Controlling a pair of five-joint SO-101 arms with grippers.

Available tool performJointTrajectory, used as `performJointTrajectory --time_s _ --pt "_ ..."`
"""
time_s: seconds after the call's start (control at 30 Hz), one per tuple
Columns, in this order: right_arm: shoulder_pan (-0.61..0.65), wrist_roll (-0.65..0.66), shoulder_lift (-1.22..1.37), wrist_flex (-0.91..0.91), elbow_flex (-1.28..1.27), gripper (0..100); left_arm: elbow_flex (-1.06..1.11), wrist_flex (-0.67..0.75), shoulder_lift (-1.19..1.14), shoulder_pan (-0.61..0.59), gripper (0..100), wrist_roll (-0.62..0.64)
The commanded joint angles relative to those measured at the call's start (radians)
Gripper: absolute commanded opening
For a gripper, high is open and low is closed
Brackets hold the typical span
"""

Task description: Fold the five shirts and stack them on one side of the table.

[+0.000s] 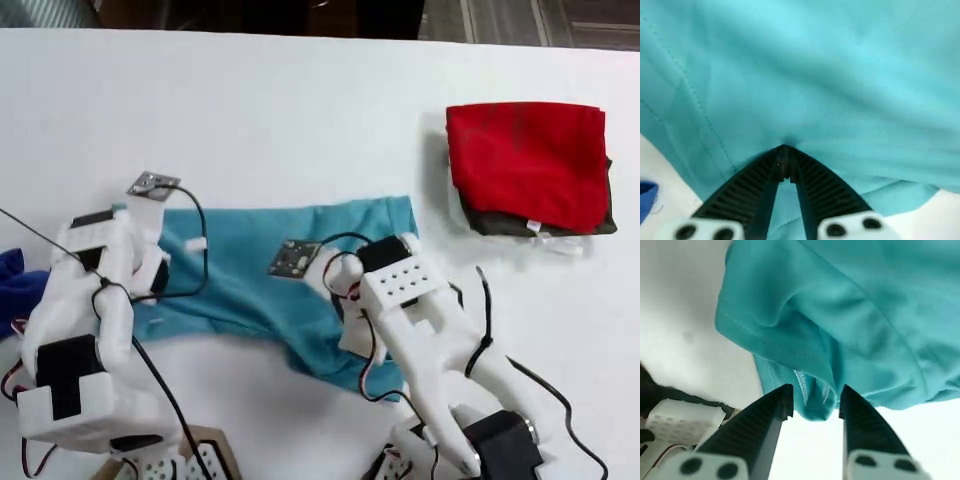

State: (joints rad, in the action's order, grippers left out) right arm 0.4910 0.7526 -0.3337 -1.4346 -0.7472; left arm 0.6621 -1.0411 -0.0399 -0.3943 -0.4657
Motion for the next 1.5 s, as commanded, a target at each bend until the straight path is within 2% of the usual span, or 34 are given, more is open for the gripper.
performJointTrajectory --time_s 0.0,0.1,0.27,0.37,0.53,0.7,0.97,1.07,1.3,1.47 --pt "-0.016 0.003 -0.045 0.033 0.025 16.9 0.005 0.017 -0.002 -0.015 3 -0.003" --pt "-0.022 -0.005 -0.035 0.085 0.064 15.9 0.005 0.017 -0.002 -0.015 3 -0.003" --pt "-0.053 -0.006 -0.033 0.225 0.035 6.0 0.005 0.017 -0.002 -0.015 3 -0.003" --pt "-0.061 -0.005 -0.004 0.245 -0.003 1.9 0.005 0.017 -0.002 -0.015 3 -0.003" --pt "-0.058 -0.003 0.013 0.159 -0.031 2.2 0.005 0.017 -0.002 -0.015 3 -0.003" --pt "-0.058 0.002 -0.091 0.096 -0.048 2.2 0.005 0.017 -0.002 -0.015 3 -0.003" --pt "-0.064 -0.003 -0.12 0.186 -0.172 2.1 0.005 0.017 -0.002 -0.015 3 -0.003" --pt "-0.058 -0.005 -0.131 0.183 -0.144 2.1 0.005 0.017 -0.002 -0.015 3 -0.003" --pt "-0.065 -0.005 -0.17 0.039 0.078 2.1 0.007 0.017 -0.002 -0.015 3 -0.003" --pt "-0.065 -0.003 -0.067 0.127 0.012 2.1 0.007 0.017 -0.002 -0.015 3 -0.003"
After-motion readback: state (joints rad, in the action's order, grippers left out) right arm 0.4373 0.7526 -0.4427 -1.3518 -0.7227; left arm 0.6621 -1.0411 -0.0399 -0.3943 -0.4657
